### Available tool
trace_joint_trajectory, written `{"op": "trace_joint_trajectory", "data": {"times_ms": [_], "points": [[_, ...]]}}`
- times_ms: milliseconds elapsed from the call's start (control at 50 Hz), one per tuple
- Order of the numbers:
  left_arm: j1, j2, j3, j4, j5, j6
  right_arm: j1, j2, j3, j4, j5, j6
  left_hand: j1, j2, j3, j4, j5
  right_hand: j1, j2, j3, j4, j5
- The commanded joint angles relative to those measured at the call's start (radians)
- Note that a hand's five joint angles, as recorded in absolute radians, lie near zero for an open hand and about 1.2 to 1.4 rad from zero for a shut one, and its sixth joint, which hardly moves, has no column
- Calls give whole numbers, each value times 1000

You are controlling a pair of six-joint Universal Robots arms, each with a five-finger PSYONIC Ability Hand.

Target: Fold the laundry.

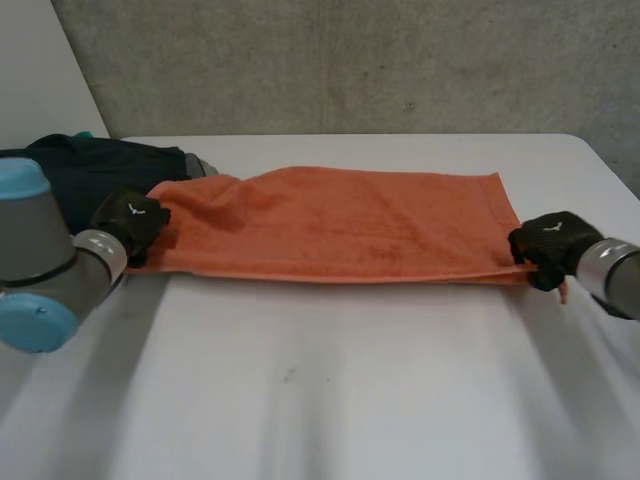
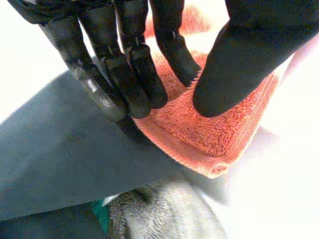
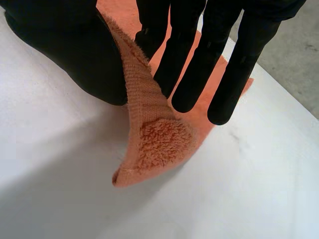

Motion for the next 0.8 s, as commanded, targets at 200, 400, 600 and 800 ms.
{"op": "trace_joint_trajectory", "data": {"times_ms": [200,400,600,800], "points": [[-7,246,-187,-525,33,-101,-209,-240,-5,696,-15,-418,252,201,210,201,245,275,221,207,199,204],[-94,239,-164,-618,20,-121,-253,-199,26,767,-6,-572,252,201,210,201,245,275,221,207,199,204],[-177,64,144,-498,-92,-200,-154,-78,-60,396,-3,-321,252,201,210,201,245,275,221,207,199,204],[-229,-253,616,-496,-181,-254,-65,100,-186,15,34,-225,252,201,210,201,245,275,221,207,199,204]]}}
